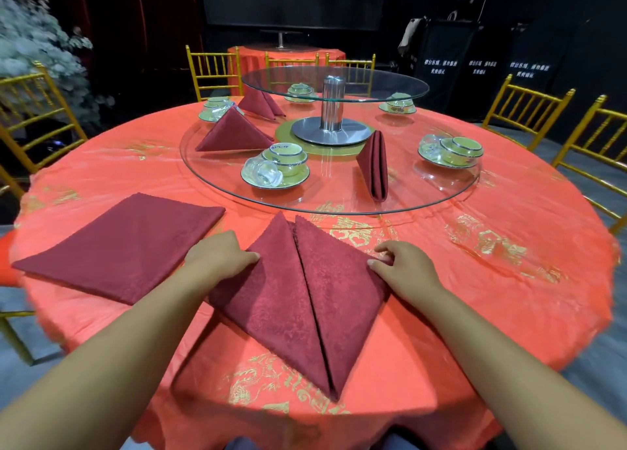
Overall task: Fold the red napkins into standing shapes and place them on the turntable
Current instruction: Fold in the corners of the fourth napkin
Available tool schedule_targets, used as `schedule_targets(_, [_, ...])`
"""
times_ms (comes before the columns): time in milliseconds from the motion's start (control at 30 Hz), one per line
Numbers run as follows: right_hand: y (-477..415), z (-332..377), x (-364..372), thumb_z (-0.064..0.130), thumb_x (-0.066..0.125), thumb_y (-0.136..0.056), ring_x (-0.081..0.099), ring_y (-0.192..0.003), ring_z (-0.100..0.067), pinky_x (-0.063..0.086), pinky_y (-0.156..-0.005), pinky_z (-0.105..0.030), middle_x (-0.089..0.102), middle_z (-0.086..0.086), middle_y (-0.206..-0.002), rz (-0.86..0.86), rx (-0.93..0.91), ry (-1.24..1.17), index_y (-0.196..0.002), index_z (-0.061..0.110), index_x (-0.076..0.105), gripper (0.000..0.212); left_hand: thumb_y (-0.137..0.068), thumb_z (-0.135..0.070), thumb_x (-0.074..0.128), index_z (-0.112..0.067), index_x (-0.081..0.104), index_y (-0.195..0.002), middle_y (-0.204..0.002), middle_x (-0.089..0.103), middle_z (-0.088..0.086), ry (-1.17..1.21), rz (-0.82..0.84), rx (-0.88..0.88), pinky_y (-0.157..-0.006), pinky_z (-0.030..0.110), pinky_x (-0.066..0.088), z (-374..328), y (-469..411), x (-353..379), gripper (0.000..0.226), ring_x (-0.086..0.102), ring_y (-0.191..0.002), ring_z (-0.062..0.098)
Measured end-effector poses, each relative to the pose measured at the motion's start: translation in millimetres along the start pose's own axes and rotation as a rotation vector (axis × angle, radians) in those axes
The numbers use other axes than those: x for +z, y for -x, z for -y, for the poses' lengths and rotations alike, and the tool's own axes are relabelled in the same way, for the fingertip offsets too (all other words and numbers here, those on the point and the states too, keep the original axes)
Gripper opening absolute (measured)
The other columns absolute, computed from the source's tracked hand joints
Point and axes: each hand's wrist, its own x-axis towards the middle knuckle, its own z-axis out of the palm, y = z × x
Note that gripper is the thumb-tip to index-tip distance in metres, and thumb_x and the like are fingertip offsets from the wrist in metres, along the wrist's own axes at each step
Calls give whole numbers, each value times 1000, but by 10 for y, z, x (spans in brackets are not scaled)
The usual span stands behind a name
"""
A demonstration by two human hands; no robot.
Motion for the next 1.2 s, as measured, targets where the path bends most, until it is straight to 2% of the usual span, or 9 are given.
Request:
schedule_targets(100, [113, -36, -22, 44, 67, -78, 59, -91, -17, 42, -75, -31, 62, 11, -85, 65, 9, 46, -91, 32, 64, 18, -80, -61, 60, -13, 51, -74, -90, 67, 10, 49, 70, 24, -62, 33, 38, -29, 26, -14, 49, 60, -84, 29])
schedule_targets(200, [188, -73, -72, 50, 69, -74, 55, -78, -15, 34, -65, -29, 54, 13, -72, 100, 13, 86, -80, 30, 58, 23, -77, -58, 66, -11, 59, -71, -75, 67, 7, 110, 127, 71, -66, 33, 44, -76, 83, -17, 48, 60, -77, 26])
schedule_targets(400, [126, 26, -124, 48, 72, -73, 54, -69, -14, 35, -57, -30, 61, -1, -71, 209, 23, 57, -60, 19, 58, 35, -76, -49, 72, -7, 57, -73, -75, 63, 11, 228, 138, 97, -63, 35, 40, -145, 168, -58, 45, 58, -78, 31])
schedule_targets(500, [57, 149, -137, 47, 71, -75, 56, -67, -21, 36, -58, -32, 61, -5, -68, 277, 69, 57, -70, 9, 60, 39, -81, -44, 70, -1, 64, -77, -73, 61, 15, 258, 170, 93, -63, 33, 39, -162, 162, -68, 43, 59, -78, 32])
schedule_targets(633, [-20, 307, -190, 48, 66, -80, 45, -68, -21, 30, -60, -33, 49, -7, -75, 442, 67, 93, -76, 13, 49, 39, -84, -40, 68, -13, 46, -58, -59, 45, 5, 314, 205, 63, -51, 32, 25, -195, 173, -82, 44, 41, -60, 24])
schedule_targets(800, [-64, 412, -281, 44, 62, -86, 46, -67, -16, 32, -56, -29, 53, 1, -78, 597, 53, 183, -77, 15, 51, 33, -83, -30, 69, -14, 41, -56, -59, 40, 1, 338, 246, 74, -50, 32, 21, -228, 203, -121, 42, 34, -55, 19])
schedule_targets(900, [-63, 451, -255, 39, 63, -87, 44, -68, -17, 31, -58, -30, 51, -1, -77, 555, 68, 104, -74, 15, 48, 31, -84, -28, 69, -12, 46, -60, -66, 45, 4, 348, 250, 92, -52, 31, 24, -265, 215, -119, 37, 40, -63, 21])
schedule_targets(1000, [-57, 476, -231, 36, 62, -87, 49, -73, -20, 35, -63, -30, 56, -5, -83, 525, 110, -17, -83, 9, 59, 28, -84, -28, 69, -10, 52, -69, -75, 51, 7, 421, 275, 78, -60, 30, 29, -286, 222, -109, 29, 44, -71, 22])
schedule_targets(1200, [-36, 537, -302, 26, 63, -88, 54, -77, -23, 39, -68, -31, 61, -7, -82, 483, 54, -140, -79, 6, 60, 22, -83, -25, 70, -11, 51, -69, -72, 48, 6, 456, 247, 118, -60, 31, 28, -352, 263, -230, 28, 44, -70, 21])
